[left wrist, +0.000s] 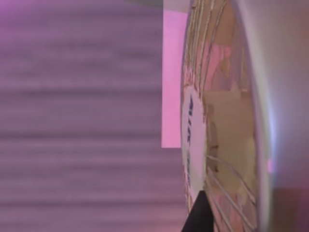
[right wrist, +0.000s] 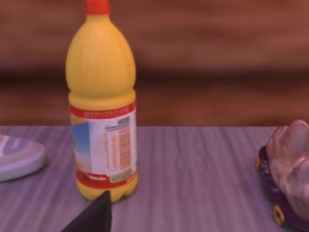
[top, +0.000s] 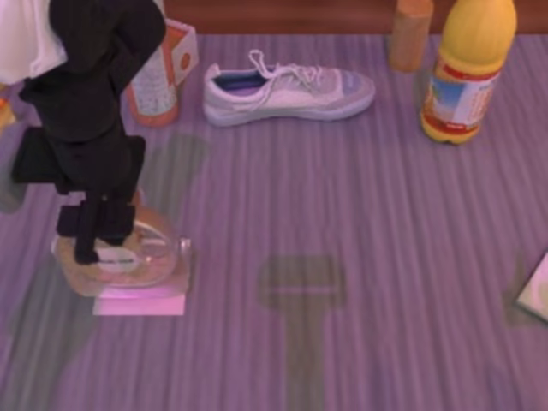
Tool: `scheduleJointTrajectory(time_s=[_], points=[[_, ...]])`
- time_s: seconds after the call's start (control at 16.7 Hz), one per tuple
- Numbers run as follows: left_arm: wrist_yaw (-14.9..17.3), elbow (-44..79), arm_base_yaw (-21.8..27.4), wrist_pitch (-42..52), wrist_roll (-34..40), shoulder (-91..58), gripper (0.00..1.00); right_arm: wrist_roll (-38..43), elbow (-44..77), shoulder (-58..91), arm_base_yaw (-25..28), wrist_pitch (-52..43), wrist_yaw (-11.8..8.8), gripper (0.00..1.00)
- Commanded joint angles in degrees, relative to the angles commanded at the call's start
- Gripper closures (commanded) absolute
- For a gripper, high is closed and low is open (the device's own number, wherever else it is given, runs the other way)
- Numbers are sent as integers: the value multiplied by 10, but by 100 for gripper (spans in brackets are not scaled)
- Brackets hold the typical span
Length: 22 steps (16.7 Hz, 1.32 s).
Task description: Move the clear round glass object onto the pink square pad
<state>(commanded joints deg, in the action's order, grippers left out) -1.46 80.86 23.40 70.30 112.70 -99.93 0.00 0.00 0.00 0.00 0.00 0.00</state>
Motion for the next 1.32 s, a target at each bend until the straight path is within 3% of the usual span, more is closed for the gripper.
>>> scheduleJointTrajectory(time_s=[0.18,0.96,1.32], points=[[0,0,0,0,0,0,100,0,0,0,0,0,0,0],[0,0,0,0,0,0,2,0,0,0,0,0,0,0],[0,0,0,0,0,0,0,0,0,0,0,0,0,0]])
